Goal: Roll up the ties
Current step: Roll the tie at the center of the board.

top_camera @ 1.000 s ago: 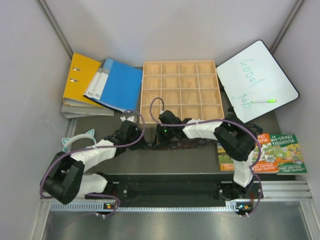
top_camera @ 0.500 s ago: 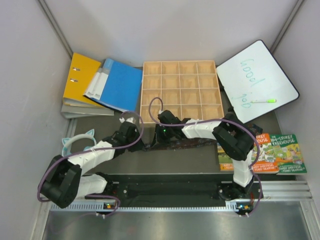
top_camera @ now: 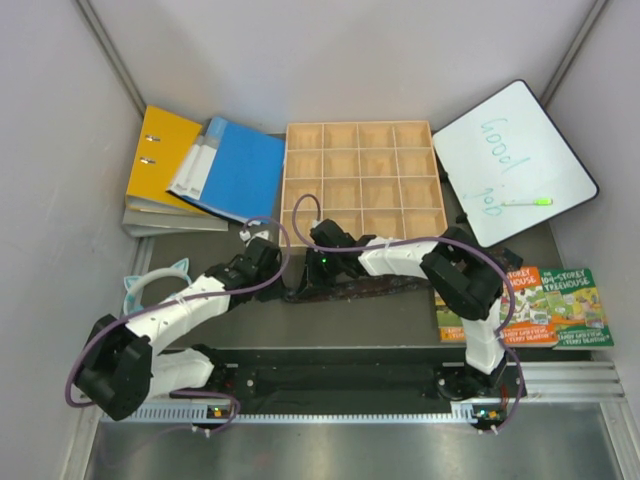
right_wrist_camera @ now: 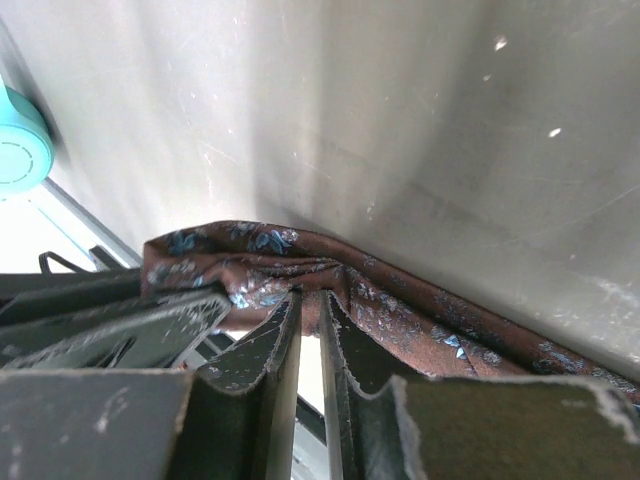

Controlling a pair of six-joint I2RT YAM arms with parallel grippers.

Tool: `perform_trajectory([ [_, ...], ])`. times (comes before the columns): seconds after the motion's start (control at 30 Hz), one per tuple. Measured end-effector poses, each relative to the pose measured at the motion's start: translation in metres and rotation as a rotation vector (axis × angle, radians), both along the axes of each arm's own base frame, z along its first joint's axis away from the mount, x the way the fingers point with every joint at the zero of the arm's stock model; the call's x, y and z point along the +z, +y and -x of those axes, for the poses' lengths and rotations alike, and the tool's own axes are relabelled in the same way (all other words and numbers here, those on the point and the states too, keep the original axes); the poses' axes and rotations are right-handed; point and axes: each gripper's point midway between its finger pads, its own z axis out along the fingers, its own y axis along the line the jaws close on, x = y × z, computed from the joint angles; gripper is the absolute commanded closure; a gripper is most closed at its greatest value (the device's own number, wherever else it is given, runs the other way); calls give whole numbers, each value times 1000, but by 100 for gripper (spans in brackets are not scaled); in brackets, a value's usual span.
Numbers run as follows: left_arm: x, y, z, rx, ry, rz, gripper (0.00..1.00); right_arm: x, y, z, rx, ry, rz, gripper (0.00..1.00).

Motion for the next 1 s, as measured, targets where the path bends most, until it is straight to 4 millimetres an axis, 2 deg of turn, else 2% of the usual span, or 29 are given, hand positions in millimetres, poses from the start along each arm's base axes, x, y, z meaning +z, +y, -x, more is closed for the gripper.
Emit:
perform_trajectory([
  [0.33,18,-14,4,-27,-11,-16,87,-1,0,2,-1,8,5,85],
  [0.5,24,-27,5,-50,-14,-20,87,-1,-1,2,-4,9,6,85],
  [0.63,23,-40,5,-71,-6,-37,87,-2,-2,2,-7,9,11,85],
  [1.0,8,-55,7,-74,17,-128,88,-6,-20,5,-35,25,33,85],
])
